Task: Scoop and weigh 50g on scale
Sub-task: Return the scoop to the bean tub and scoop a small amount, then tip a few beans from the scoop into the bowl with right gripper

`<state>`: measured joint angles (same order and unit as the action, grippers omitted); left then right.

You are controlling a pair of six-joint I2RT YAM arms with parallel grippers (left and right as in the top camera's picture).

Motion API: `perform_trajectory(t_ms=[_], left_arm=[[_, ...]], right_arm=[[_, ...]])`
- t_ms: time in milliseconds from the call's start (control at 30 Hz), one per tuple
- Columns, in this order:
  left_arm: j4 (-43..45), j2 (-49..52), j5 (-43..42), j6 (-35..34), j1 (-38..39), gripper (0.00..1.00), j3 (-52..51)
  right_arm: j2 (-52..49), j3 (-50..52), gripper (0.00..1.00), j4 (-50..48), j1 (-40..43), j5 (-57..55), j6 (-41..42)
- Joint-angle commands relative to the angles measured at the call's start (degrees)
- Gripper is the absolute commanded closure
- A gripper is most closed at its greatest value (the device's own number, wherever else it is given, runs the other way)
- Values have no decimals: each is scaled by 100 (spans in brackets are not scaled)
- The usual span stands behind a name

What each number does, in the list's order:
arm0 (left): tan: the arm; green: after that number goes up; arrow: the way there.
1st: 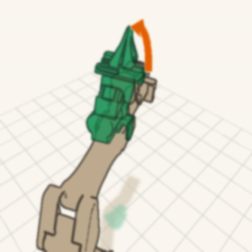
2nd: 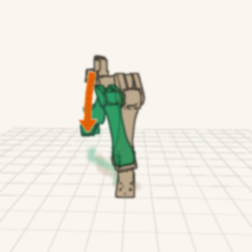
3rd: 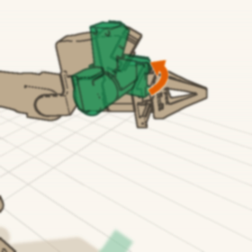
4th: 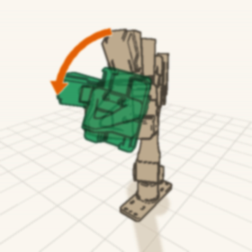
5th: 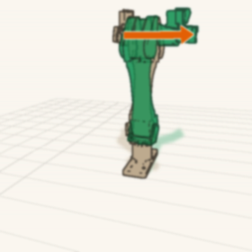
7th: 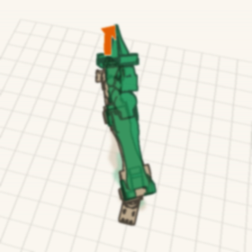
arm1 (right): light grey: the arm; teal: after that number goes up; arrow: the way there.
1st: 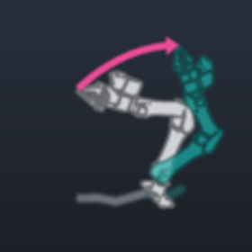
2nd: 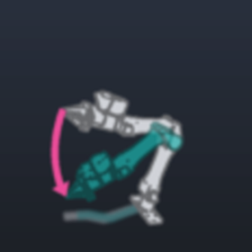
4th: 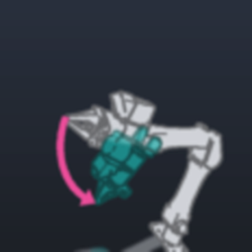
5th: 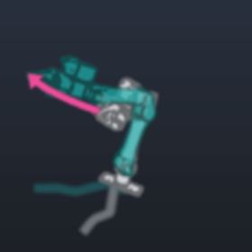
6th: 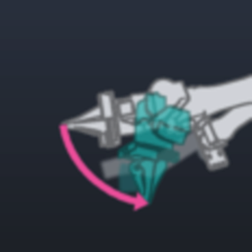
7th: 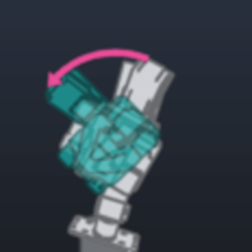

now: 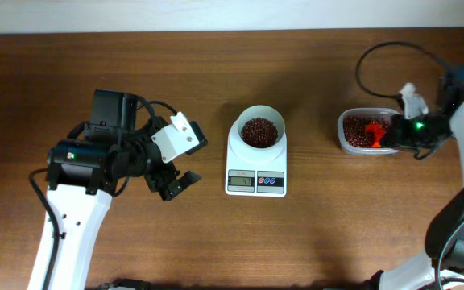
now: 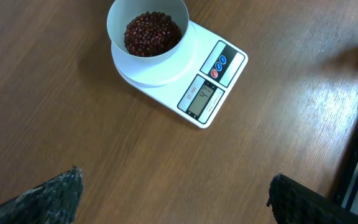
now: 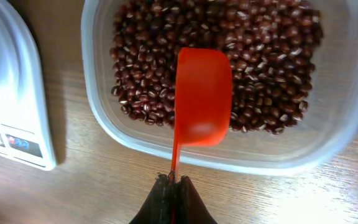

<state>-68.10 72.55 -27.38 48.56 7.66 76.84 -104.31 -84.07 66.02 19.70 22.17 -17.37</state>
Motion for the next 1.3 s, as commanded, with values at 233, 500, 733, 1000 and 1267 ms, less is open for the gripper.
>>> perform_trajectory(t_ms=[233,500,733,1000,1267], left_arm=[[-7,-17,-20,-33,7,1,20],[-7,-17,-20,-33,7,1,20],[-7,-17,-20,-33,7,1,20],[-7,-17,-20,-33,7,1,20],[-7,-17,-20,-33,7,1,20]], right_arm=[[-22,28,96,136,992,1974,44],[-22,28,96,131,562,3296,48],[-22,22,96,63,-1117,3292,48],[-20,15,96,-879,-2341,3220,46],[-20,-369,96,-1080,-2874,1515,39]])
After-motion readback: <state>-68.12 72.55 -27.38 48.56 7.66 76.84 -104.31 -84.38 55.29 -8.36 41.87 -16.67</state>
